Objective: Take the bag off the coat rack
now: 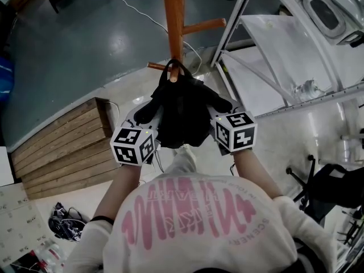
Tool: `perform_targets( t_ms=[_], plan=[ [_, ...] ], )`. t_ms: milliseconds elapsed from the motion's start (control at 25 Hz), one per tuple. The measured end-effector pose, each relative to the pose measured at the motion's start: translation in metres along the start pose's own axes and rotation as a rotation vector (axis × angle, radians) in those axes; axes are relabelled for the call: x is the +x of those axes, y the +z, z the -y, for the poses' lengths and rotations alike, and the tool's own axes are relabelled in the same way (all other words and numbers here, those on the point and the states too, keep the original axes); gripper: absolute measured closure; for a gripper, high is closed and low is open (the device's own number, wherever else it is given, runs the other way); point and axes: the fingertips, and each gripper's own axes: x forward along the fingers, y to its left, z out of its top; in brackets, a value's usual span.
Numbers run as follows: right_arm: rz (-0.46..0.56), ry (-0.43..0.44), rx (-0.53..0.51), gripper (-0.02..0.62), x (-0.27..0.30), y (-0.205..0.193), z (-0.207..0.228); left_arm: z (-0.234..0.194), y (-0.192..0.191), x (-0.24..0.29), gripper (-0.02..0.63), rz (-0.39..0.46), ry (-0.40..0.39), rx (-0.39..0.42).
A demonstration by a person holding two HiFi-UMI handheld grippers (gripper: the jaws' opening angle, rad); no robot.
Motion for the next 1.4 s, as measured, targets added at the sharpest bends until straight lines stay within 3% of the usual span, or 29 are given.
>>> perform_targets(
  t_ms=[1080, 1400],
  plan=[
    [0.001, -0.03, 0.013, 0.517, -0.029, -0.007, -0.016, 0.016, -0.001, -0.025, 0.509, 0.025, -0.018, 0.037],
    [0.009, -0.031, 0.009, 0.515, -0.041, -0.012, -0.022, 0.023, -0.007, -0.035, 0.509, 0.04, -0.014, 0.015]
  ],
)
